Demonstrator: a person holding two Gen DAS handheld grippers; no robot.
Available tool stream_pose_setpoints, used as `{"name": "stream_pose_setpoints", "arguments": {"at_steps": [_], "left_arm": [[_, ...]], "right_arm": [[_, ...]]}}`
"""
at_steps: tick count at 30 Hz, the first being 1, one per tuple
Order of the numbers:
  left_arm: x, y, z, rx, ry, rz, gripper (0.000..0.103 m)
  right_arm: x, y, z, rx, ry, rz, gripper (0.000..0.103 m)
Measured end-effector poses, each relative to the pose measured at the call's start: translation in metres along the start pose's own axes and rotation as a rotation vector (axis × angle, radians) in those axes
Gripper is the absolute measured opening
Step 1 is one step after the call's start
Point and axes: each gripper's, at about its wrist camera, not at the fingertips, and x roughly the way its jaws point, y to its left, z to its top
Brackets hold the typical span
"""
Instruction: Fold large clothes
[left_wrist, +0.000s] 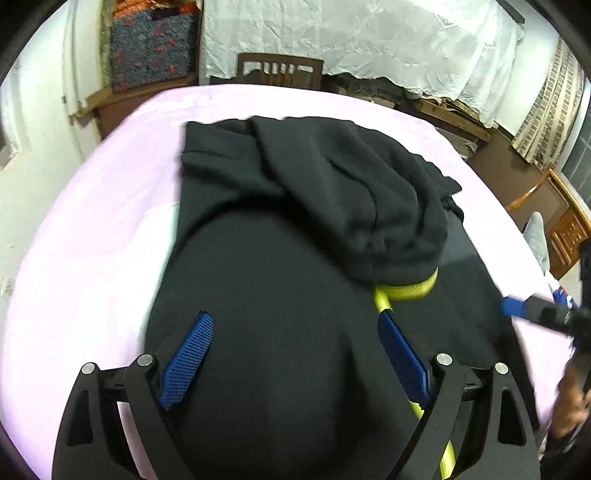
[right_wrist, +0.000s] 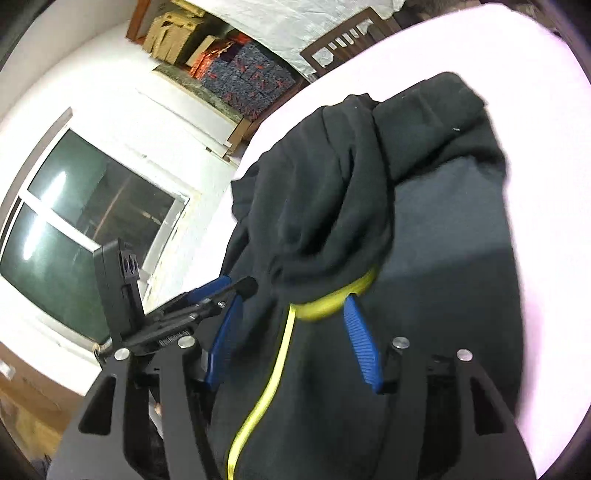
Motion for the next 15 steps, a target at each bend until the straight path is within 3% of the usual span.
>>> {"name": "stream_pose_setpoints", "arguments": {"at_steps": [4, 8, 11, 15], "left_arm": [[-0.054, 0.033, -0.031, -0.073, -0.061, 0.017, 0.090], [-0.112, 0.063, -0.051, -0.131, -0.139, 0.045, 0.090], [-0.132, 0.067, -0.061, -0.142, -0.159, 0.061, 0.090], [-0.123, 0.068, -0.067, -0.164, -0.115, -0.018, 0.091]], "right_arm": [[-0.052, 0.004, -0.037, -0.015, -0.020, -0.048, 0.057], [-0.126, 0.002, -0.069, -0.015, -0.108, 0.021, 0.057], [-0.188, 0.005, -0.090, -0.044, -0.207, 0.034, 0.064], [-0.224, 0.006, -0.107, -0.096, -0.276, -0.051, 0.068]]}}
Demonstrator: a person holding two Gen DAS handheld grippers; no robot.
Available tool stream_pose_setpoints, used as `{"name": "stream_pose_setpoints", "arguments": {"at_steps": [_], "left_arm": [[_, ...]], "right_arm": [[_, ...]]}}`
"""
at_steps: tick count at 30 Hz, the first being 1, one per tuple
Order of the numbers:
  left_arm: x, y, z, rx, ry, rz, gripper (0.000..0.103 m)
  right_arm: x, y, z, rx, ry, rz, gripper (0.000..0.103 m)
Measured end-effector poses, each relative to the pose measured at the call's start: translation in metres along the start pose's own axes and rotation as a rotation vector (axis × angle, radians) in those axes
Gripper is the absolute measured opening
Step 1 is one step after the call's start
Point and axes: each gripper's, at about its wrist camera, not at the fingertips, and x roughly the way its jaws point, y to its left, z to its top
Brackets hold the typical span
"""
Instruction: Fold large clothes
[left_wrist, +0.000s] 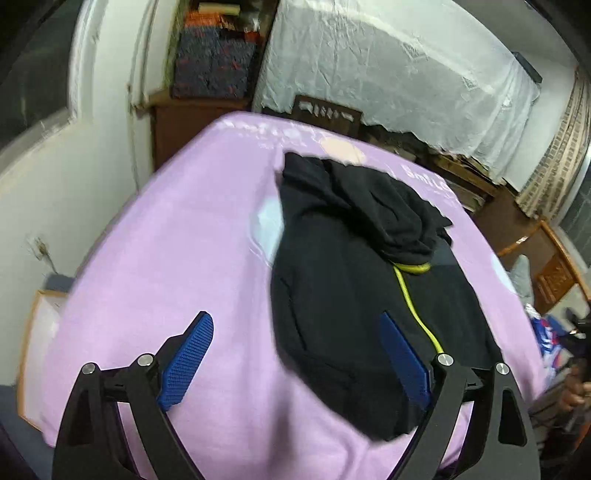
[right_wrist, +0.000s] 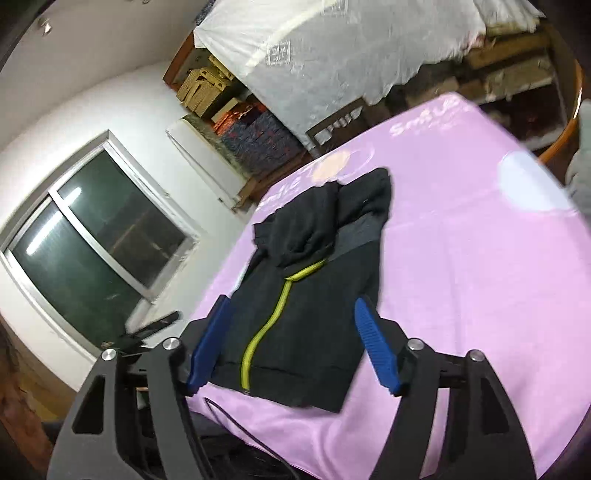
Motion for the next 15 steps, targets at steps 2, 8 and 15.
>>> {"name": "stream_pose_setpoints", "arguments": {"at_steps": [2, 8, 15], "left_arm": [[0.017, -0.007, 0.001, 0.011, 0.046, 0.006, 0.091], [0.070, -0.039, -0.003, 0.128, 0.169, 0.032, 0.091], [0.080, -0.040, -0.030, 0.186, 0.212, 0.057, 0.091]], "right_arm": [[0.007, -0.009, -0.005, 0.020, 0.018, -0.019, 0.068], [0.075, -0.021, -0.005, 0.033, 0.130, -0.155, 0.068], [0.129, -0.021, -0.008, 0.019, 0.219, -0.197, 0.068]]}}
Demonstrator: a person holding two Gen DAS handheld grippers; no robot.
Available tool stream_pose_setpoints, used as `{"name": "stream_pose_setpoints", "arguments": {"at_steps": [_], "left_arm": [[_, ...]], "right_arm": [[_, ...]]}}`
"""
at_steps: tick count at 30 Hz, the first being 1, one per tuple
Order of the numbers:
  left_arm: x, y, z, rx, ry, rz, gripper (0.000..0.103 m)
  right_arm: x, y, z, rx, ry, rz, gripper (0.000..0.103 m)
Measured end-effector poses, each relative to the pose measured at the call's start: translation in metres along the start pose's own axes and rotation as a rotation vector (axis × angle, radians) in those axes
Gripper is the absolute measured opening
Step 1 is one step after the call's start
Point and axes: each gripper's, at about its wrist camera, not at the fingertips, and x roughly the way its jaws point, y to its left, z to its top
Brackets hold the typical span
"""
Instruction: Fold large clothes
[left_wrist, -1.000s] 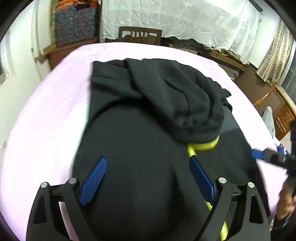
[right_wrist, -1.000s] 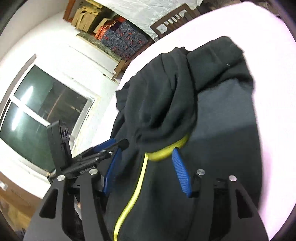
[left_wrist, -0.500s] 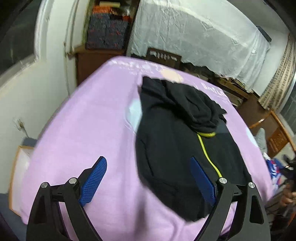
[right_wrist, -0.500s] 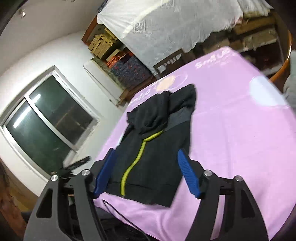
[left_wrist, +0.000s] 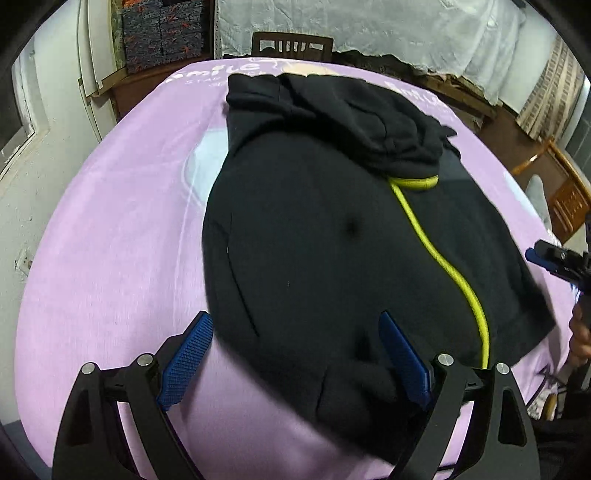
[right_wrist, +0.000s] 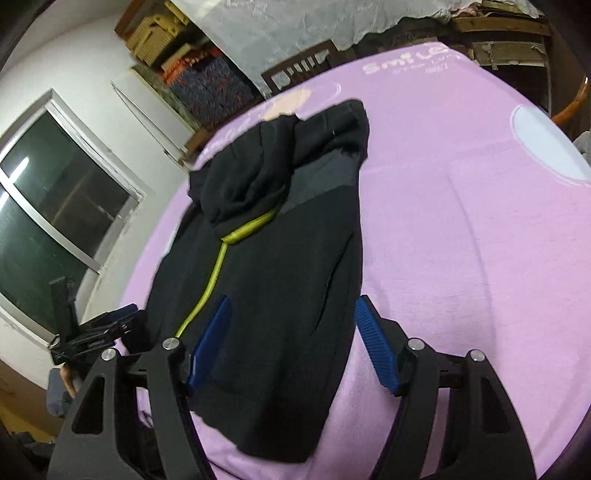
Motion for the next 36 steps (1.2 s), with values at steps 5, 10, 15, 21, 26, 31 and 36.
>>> {"name": "stream_pose_setpoints", "arguments": {"at_steps": [5, 10, 15, 21, 26, 31, 36], "left_arm": [[0.000, 0.001, -0.024, 0.034, 0.005, 0.027, 0.093], [-0.014, 0.017, -0.041, -0.011, -0.002, 0.027, 0.093], [-0.029, 0.034, -0.044, -0.077, -0.019, -0.001, 0.094], [-0.028, 0.034, -0.032, -0.100, -0.019, -0.059, 0.093], [-0.018, 0.024, -0.033, -0.082, 0.003, -0.138, 0.083], [-0.013, 0.008, -0.032, -0.035, 0.004, -0.182, 0.052], [-0.009, 0.001, -0.030, -0.002, -0.011, -0.168, 0.051]], "right_arm": [[0.015, -0.003, -0.014, 0.019, 0.058, 0.003, 0.068], [0.011, -0.007, -0.036, 0.040, 0.092, 0.056, 0.067], [-0.006, -0.016, -0.053, 0.072, 0.102, 0.113, 0.067], [-0.016, -0.018, -0.057, 0.082, 0.086, 0.117, 0.067], [-0.007, -0.017, -0.054, 0.082, 0.097, 0.126, 0.066], [-0.003, -0.007, -0.058, 0.020, 0.119, 0.124, 0.058], [-0.001, -0.003, -0.060, -0.007, 0.120, 0.129, 0.054]]}}
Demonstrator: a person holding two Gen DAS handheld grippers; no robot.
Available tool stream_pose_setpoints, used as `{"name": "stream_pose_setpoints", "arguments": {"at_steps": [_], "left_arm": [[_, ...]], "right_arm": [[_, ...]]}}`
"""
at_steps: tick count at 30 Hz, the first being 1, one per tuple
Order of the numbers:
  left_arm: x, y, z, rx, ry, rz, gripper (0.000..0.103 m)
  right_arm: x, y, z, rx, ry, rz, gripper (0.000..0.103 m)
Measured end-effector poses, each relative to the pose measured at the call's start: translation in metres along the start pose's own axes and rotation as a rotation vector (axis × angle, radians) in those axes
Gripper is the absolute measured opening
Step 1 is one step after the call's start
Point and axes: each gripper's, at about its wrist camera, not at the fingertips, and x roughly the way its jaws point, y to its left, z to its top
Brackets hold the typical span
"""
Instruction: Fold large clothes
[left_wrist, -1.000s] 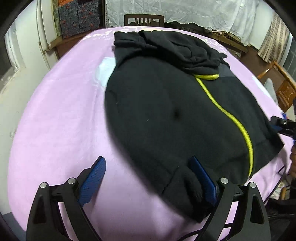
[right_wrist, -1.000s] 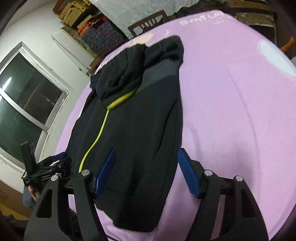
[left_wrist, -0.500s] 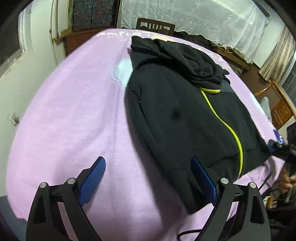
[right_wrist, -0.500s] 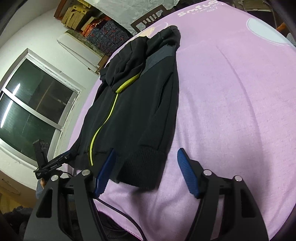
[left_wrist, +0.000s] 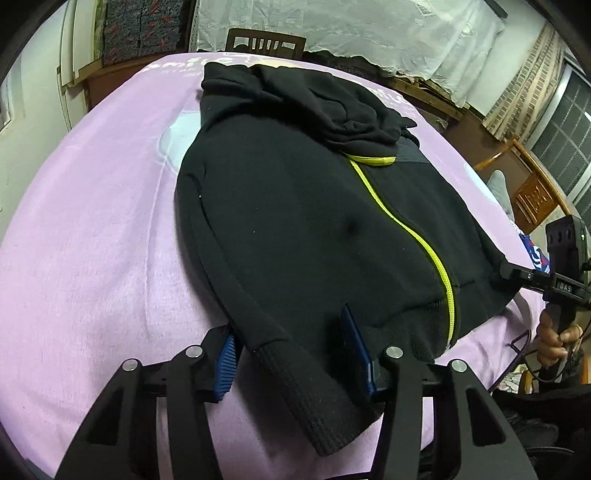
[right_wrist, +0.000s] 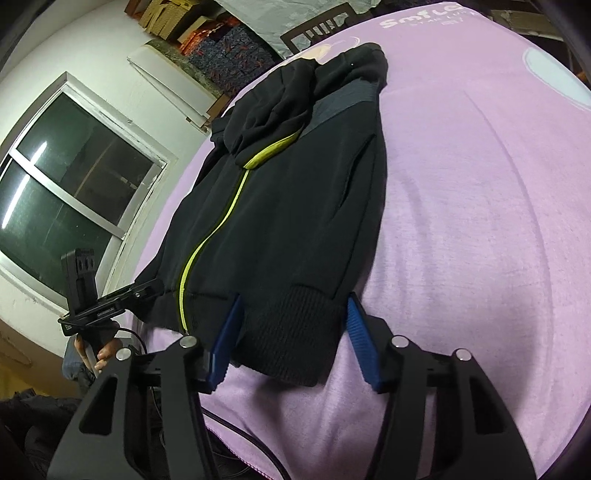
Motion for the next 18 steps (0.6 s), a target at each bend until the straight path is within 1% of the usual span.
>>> {"name": "stream_pose_setpoints", "arguments": {"at_steps": [1, 2, 3, 4, 5, 6, 7, 8, 10, 14, 18], "left_arm": [[0.000, 0.000, 0.000, -0.005, -0.003, -0.002, 0.051], [0.000, 0.000, 0.000, -0.014, -0.008, -0.002, 0.047], [-0.001, 0.000, 0.000, -0.018, -0.015, 0.008, 0.030], [-0.002, 0.001, 0.000, -0.020, -0.020, 0.017, 0.018], [-0.004, 0.003, 0.000, -0.031, -0.025, 0.007, 0.015], [-0.007, 0.006, 0.000, -0.044, -0.031, -0.010, 0.015], [-0.009, 0.006, 0.001, -0.050, -0.039, -0.017, 0.014], [-0.012, 0.005, 0.003, -0.050, -0.053, -0.021, 0.014], [-0.018, 0.001, 0.007, -0.039, -0.073, -0.023, 0.014], [-0.039, -0.012, 0.024, -0.004, -0.138, -0.014, 0.014], [-0.057, -0.020, 0.047, 0.017, -0.198, -0.004, 0.014]], "right_arm": [[0.001, 0.000, 0.000, -0.004, -0.001, 0.002, 0.054], [0.001, 0.000, 0.001, -0.008, -0.002, 0.006, 0.053], [0.002, 0.000, 0.002, -0.013, -0.004, 0.011, 0.052], [0.003, 0.000, 0.003, -0.013, -0.005, 0.011, 0.047], [0.005, 0.000, 0.003, -0.012, -0.001, 0.008, 0.039], [0.007, 0.001, 0.003, -0.011, 0.000, 0.001, 0.034], [0.008, 0.001, 0.003, -0.011, -0.008, -0.013, 0.025], [0.008, 0.000, 0.003, -0.009, -0.011, -0.017, 0.020], [0.004, -0.003, 0.003, 0.009, -0.022, 0.017, 0.015], [-0.007, -0.003, 0.008, 0.037, -0.053, 0.088, 0.012], [-0.022, 0.007, 0.022, 0.026, -0.094, 0.139, 0.011]]}}
